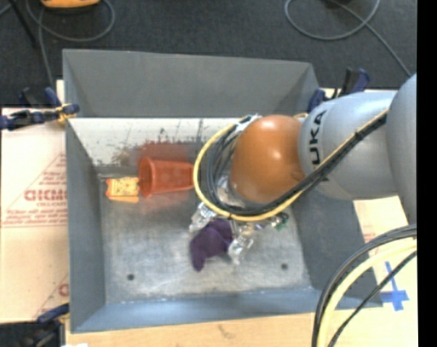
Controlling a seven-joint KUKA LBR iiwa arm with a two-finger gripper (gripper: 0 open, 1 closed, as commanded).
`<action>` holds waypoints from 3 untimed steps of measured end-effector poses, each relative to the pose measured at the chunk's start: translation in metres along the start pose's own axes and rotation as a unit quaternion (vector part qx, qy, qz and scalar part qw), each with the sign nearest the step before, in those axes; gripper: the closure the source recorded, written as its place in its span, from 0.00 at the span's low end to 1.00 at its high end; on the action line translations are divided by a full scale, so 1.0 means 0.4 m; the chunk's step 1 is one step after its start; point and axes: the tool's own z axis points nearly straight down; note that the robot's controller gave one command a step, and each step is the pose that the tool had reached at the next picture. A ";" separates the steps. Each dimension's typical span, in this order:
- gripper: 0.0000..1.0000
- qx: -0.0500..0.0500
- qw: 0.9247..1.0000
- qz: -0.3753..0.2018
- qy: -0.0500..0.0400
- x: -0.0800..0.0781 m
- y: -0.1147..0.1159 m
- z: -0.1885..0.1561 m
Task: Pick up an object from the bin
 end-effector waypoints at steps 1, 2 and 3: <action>1.00 -0.001 1.000 -0.002 -0.002 -0.003 0.001 -0.007; 1.00 -0.001 1.000 -0.002 -0.002 -0.003 0.001 -0.007; 1.00 -0.002 1.000 -0.002 -0.001 -0.002 0.002 -0.013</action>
Offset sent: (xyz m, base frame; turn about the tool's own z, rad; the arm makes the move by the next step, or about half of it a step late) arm 0.0000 0.0000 0.0000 0.0000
